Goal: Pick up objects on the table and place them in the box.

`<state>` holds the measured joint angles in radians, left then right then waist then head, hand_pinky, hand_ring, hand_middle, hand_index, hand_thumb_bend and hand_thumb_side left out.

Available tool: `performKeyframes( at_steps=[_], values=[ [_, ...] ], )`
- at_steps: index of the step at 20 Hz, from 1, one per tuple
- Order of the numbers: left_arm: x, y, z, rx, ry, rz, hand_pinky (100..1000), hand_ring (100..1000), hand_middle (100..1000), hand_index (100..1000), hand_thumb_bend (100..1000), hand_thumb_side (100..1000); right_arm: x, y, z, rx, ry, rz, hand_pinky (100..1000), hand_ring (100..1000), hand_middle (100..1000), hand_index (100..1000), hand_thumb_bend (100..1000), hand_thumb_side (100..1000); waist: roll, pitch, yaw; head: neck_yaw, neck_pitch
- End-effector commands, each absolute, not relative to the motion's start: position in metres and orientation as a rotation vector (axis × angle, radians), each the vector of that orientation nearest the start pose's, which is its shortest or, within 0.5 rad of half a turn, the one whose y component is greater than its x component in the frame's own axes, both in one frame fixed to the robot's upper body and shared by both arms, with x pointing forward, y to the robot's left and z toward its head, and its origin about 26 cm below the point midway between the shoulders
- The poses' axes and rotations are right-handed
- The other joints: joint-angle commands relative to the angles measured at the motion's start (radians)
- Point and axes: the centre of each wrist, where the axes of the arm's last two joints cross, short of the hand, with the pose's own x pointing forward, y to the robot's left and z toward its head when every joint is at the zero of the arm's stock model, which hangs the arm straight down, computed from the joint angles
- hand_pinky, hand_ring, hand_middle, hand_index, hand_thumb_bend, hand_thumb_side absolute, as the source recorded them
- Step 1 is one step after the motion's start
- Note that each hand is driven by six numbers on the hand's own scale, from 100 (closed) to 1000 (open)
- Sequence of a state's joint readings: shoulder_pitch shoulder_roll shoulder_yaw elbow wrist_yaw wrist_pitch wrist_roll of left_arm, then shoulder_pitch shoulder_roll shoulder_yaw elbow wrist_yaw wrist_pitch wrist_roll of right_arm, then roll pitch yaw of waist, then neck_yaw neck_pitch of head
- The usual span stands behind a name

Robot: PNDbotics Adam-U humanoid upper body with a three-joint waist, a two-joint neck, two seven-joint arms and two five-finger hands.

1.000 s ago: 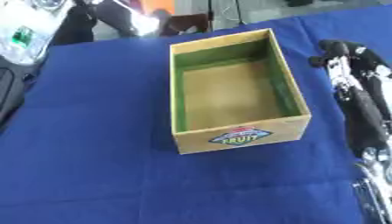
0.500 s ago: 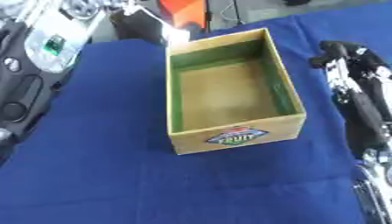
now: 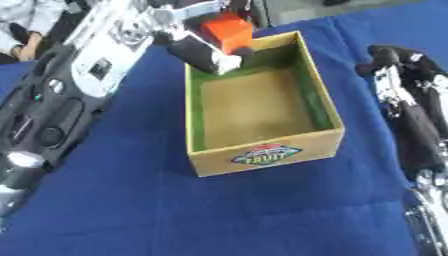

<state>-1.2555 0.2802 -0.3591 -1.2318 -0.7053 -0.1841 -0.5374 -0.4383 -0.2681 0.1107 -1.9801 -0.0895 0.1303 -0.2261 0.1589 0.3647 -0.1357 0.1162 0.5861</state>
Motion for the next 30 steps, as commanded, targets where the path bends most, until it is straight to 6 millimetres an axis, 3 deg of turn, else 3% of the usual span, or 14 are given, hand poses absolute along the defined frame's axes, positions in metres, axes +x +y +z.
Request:
performKeyframes(
  at_steps=[1,14,16,18,22,23,25,26,28,30],
  values=[
    [0.430,0.084,0.349,-0.911,2.402,2.342,104,417,526,785,100,374,0.308,-0.210,0.232,-0.041,-2.298,0.136,952,746,540,731,100,526,-0.005,-0.017,-0.003,0.006,-0.014],
    [0.447,0.065,0.307,-0.986,2.338,2.425,130,452,561,792,100,340,0.308,-0.210,0.234,-0.052,-2.311,0.117,954,746,540,731,100,521,-0.006,-0.007,-0.009,0.011,-0.021],
    [0.449,0.063,0.301,-1.019,2.329,2.430,147,486,591,815,100,269,0.308,-0.210,0.234,-0.048,-2.311,0.118,954,746,540,731,100,520,-0.006,-0.006,-0.010,0.012,-0.021],
    [0.452,0.063,0.295,-1.031,2.296,2.457,161,531,628,844,100,332,0.308,-0.209,0.234,-0.046,-2.311,0.118,955,745,539,730,100,518,-0.006,-0.006,-0.010,0.012,-0.021],
    [0.455,0.063,0.288,-1.001,2.225,2.510,262,573,727,910,100,570,0.308,-0.209,0.234,-0.044,-2.310,0.118,955,745,539,730,100,517,-0.006,-0.004,-0.010,0.012,-0.023],
    [0.455,0.063,0.287,-0.995,2.207,2.517,301,591,746,921,100,617,0.308,-0.209,0.234,-0.043,-2.310,0.118,955,745,539,730,100,517,-0.006,-0.003,-0.011,0.012,-0.023],
    [0.455,0.062,0.287,-0.985,2.181,2.520,468,687,787,952,100,715,0.308,-0.209,0.234,-0.042,-2.310,0.118,955,745,539,730,100,515,-0.006,-0.002,-0.011,0.012,-0.024],
    [0.454,0.062,0.287,-0.980,2.174,2.514,483,698,791,955,100,725,0.308,-0.209,0.234,-0.042,-2.310,0.118,956,745,539,730,100,515,-0.006,-0.002,-0.011,0.012,-0.024],
    [0.452,0.061,0.290,-0.979,2.180,2.480,639,798,825,979,100,804,0.308,-0.209,0.234,-0.039,-2.309,0.120,956,745,539,730,100,516,-0.007,-0.001,-0.010,0.012,-0.023],
    [0.448,0.062,0.297,-1.002,2.211,2.412,650,797,815,973,100,782,0.308,-0.209,0.234,-0.037,-2.307,0.121,956,745,539,730,100,516,-0.007,-0.002,-0.008,0.011,-0.021]
  ],
)
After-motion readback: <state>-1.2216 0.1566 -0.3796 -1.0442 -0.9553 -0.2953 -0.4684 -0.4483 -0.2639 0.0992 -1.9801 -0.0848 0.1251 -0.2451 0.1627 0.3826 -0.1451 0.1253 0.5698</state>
